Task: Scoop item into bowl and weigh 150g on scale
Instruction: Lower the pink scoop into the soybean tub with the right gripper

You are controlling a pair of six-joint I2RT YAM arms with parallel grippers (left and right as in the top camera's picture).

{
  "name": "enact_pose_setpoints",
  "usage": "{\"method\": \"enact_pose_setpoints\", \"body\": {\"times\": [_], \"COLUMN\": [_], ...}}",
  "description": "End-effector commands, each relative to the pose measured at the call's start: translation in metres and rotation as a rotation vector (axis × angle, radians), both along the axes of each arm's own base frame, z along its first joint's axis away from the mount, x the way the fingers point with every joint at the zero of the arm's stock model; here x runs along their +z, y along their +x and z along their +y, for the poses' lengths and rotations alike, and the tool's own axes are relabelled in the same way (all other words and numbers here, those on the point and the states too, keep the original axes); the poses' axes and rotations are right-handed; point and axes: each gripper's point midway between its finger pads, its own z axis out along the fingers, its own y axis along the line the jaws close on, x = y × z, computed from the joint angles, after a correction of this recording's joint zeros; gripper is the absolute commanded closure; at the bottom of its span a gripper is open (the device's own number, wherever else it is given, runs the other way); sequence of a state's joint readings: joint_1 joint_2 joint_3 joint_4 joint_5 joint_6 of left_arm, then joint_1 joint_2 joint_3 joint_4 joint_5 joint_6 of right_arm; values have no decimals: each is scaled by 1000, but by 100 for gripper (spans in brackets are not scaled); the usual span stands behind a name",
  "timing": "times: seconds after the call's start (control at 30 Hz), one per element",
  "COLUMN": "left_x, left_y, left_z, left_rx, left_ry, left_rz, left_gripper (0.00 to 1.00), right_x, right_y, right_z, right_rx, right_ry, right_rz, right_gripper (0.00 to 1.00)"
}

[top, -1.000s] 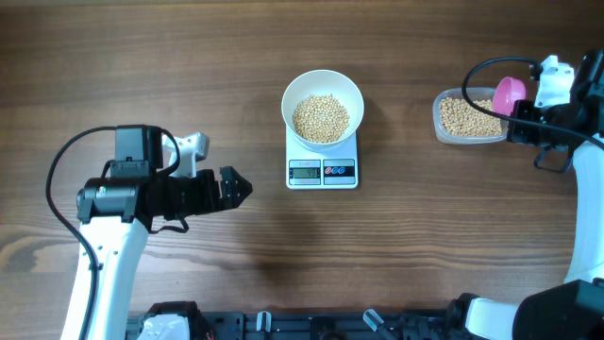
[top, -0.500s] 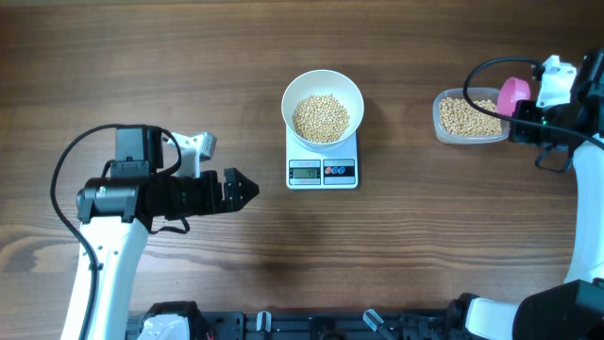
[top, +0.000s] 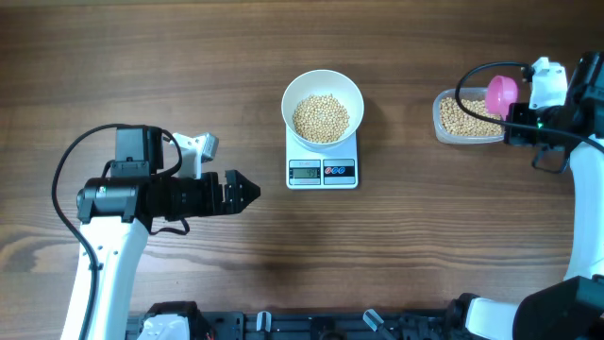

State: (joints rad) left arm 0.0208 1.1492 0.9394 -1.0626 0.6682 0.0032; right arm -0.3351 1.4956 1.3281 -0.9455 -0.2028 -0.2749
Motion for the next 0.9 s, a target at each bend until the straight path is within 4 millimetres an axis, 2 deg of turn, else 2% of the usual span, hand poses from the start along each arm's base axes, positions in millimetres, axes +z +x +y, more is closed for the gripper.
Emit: {"method": "enact_pose_setpoints", "body": {"times": [0.0, 0.17, 0.3, 0.6, 0.87], "left_x": [-1, -1, 0, 2, -4], "left_y": [-1, -1, -5, -7, -6], "left_z": [-2, -2, -5, -7, -1], "left_rx": [-21, -15, -17, -28, -15], "left_ry": [-16, -15, -34, -54, -7], "left_rz": [-1, 4, 25, 26, 28], "left_gripper": [0, 0, 0, 0, 0], "right_x": [-16, -38, -52, -54, -54], "right_y": [6, 14, 10, 8, 8], "right_z": [5, 2, 3, -1, -1], "right_rx": [36, 25, 24, 12, -5], "right_ry": [35, 51, 70, 47, 56], "right_rz": [22, 64, 116, 132, 134], "right_gripper": [96, 96, 96, 96, 96]}}
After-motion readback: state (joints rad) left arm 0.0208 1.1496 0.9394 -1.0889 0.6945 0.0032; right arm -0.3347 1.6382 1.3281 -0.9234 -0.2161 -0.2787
